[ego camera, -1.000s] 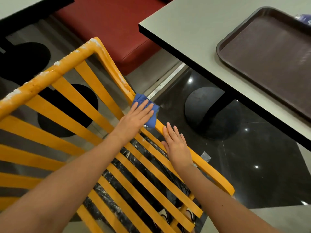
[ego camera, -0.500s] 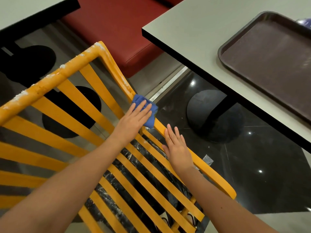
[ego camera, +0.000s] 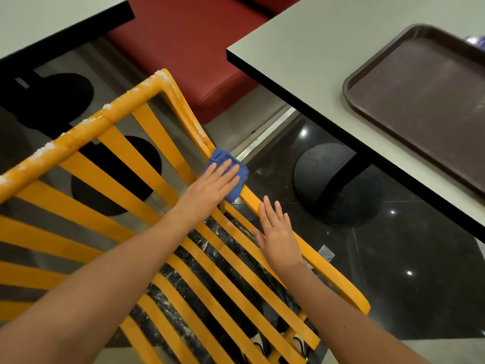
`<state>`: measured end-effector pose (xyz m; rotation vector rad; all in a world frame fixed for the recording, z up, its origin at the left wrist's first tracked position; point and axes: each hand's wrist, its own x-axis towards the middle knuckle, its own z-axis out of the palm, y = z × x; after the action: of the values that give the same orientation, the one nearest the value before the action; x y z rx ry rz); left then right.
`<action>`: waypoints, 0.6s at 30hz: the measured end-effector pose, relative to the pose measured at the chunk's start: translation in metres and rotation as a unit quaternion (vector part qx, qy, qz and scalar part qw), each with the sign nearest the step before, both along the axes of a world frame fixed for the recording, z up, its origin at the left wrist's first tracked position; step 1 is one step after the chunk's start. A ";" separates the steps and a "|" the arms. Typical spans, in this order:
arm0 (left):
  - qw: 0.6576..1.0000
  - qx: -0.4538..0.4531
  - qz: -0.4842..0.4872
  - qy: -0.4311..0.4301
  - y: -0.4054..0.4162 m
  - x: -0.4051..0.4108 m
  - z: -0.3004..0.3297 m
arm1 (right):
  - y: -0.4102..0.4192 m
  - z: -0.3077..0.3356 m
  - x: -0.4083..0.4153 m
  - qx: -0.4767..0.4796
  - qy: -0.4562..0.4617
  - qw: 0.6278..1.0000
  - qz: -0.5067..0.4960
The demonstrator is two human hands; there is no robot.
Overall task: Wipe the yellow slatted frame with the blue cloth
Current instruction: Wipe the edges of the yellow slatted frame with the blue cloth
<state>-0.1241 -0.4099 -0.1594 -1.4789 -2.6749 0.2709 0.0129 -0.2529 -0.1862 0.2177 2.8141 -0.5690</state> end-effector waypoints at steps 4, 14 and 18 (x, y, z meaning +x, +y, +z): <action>0.997 -0.067 -0.014 -0.028 0.003 0.002 0.010 | 0.002 0.001 -0.001 -0.008 -0.009 1.000 0.003; 0.997 -0.007 0.038 0.063 -0.010 -0.025 0.032 | -0.001 0.005 -0.003 -0.009 -0.024 1.000 -0.008; 0.995 -0.081 0.045 -0.027 0.004 0.001 0.022 | 0.001 0.005 -0.003 -0.017 -0.023 1.000 -0.003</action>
<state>-0.1232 -0.4056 -0.1376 -1.4278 -2.8272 0.4696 0.0094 -0.2515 -0.1817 0.2310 2.7583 -0.6039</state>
